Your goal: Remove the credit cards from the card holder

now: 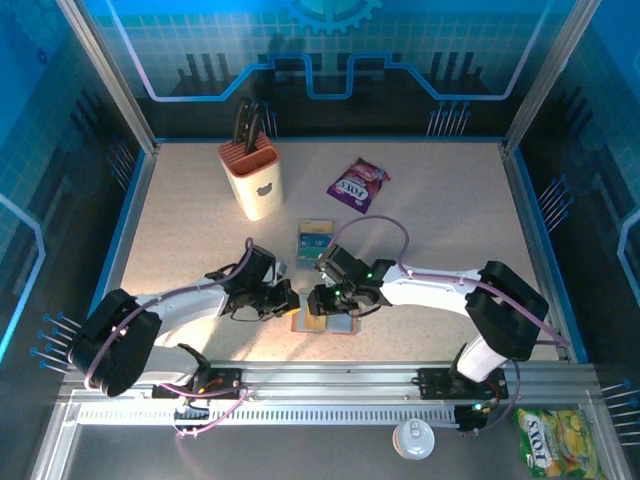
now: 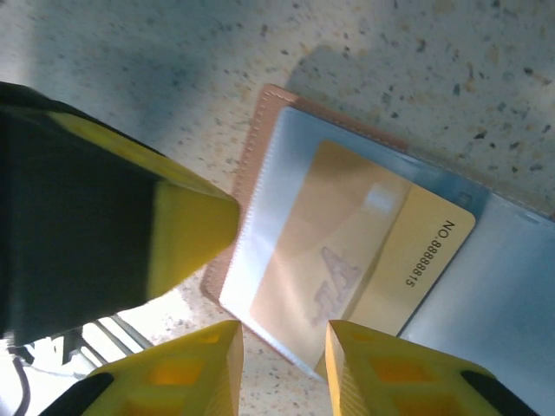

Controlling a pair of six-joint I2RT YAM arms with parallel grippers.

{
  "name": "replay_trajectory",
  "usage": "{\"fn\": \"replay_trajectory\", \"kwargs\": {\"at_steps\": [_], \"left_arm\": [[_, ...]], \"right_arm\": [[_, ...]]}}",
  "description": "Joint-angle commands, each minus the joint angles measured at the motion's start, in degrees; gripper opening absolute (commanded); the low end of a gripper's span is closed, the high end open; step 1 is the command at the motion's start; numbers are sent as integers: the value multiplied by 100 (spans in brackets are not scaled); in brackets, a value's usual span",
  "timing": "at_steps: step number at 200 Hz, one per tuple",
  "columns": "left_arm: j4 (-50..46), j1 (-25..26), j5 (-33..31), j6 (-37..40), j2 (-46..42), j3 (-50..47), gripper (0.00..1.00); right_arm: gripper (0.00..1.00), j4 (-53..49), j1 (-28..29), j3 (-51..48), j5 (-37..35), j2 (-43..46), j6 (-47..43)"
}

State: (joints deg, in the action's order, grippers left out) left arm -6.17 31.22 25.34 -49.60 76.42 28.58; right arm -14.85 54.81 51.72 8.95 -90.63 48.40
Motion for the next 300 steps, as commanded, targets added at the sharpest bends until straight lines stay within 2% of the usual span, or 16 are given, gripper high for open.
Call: {"fn": "replay_trajectory", "kwargs": {"at_steps": [1, 105, 155, 300], "left_arm": [[-84, 130, 48, -87, 112, 211, 0], [-256, 351, -246, 114, 721, 469, 0], [-289, 371, -273, 80, 518, 438, 0], [-315, 407, -407, 92, 673, 298, 0]], "right_arm": [[32, 16, 31, -92, -168, 233, 11], [34, -221, -58, -357, -214, 171, 80], [34, -115, -65, -408, -157, 64, 117], [34, 735, -182, -841, 172, -193, 406]]}}
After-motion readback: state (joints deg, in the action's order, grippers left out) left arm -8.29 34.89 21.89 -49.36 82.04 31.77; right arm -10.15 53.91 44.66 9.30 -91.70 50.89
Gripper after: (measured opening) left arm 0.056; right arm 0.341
